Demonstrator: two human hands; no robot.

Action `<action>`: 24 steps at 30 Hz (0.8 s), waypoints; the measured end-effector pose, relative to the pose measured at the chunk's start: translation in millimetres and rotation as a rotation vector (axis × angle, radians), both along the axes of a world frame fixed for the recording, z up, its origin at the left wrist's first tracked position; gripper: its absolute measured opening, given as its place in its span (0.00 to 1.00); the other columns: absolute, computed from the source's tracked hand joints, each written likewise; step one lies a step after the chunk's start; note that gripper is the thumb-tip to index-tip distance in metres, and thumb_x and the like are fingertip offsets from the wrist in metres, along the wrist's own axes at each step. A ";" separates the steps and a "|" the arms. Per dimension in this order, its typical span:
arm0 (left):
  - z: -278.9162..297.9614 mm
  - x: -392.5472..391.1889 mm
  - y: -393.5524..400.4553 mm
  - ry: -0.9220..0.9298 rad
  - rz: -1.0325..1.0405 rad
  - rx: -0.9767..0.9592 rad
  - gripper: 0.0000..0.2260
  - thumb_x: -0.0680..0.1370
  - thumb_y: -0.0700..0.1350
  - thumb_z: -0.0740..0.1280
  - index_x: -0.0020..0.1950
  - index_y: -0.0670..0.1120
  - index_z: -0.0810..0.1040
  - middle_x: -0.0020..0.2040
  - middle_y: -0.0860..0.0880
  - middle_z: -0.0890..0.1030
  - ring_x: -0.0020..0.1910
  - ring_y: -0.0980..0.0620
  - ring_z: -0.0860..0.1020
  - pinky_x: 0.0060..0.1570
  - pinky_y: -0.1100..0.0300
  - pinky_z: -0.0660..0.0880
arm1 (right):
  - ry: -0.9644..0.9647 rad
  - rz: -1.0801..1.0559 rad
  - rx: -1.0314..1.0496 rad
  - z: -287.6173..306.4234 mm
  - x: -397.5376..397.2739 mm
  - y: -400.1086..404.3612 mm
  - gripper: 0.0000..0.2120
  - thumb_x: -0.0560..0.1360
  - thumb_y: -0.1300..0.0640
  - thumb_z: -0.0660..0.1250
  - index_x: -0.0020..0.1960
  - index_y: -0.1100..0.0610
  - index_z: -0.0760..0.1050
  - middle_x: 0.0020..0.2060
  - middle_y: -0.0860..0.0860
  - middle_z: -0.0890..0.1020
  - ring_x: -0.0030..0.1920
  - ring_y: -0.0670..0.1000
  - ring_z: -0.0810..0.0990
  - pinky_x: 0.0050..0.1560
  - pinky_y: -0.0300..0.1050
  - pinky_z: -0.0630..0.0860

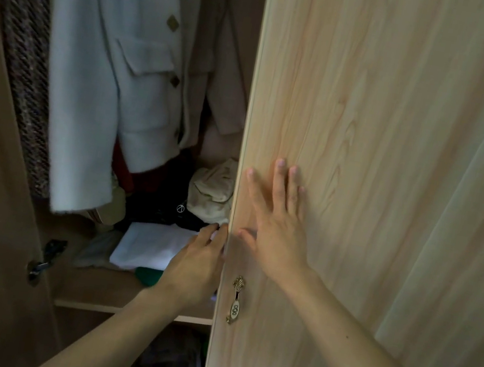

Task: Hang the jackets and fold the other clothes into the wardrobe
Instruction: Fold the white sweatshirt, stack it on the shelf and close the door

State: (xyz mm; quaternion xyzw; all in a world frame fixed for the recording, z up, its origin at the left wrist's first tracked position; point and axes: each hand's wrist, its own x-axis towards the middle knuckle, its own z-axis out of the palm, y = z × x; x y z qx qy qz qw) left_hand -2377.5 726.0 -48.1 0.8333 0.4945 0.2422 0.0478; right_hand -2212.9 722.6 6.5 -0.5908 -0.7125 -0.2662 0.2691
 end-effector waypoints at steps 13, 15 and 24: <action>2.4 3.5 24.5 -0.059 0.023 -0.068 0.30 0.83 0.46 0.60 0.82 0.50 0.49 0.76 0.46 0.63 0.69 0.46 0.69 0.64 0.53 0.71 | -0.020 -0.016 -0.018 -11.2 2.1 29.0 0.53 0.68 0.59 0.76 0.81 0.48 0.44 0.79 0.58 0.37 0.79 0.61 0.36 0.77 0.62 0.51; 2.8 3.3 24.4 -0.028 0.034 -0.071 0.31 0.83 0.47 0.60 0.82 0.51 0.48 0.77 0.46 0.61 0.71 0.45 0.68 0.66 0.54 0.70 | -0.011 -0.005 -0.031 -10.5 2.3 28.7 0.54 0.68 0.60 0.75 0.81 0.48 0.42 0.79 0.58 0.36 0.79 0.61 0.35 0.78 0.62 0.50; 9.9 -2.1 5.3 0.123 0.179 -0.005 0.32 0.81 0.52 0.63 0.81 0.54 0.50 0.79 0.47 0.58 0.74 0.45 0.65 0.67 0.52 0.71 | 0.105 0.222 -0.088 -6.4 5.2 12.3 0.49 0.75 0.47 0.68 0.80 0.50 0.36 0.79 0.56 0.34 0.78 0.57 0.32 0.78 0.60 0.42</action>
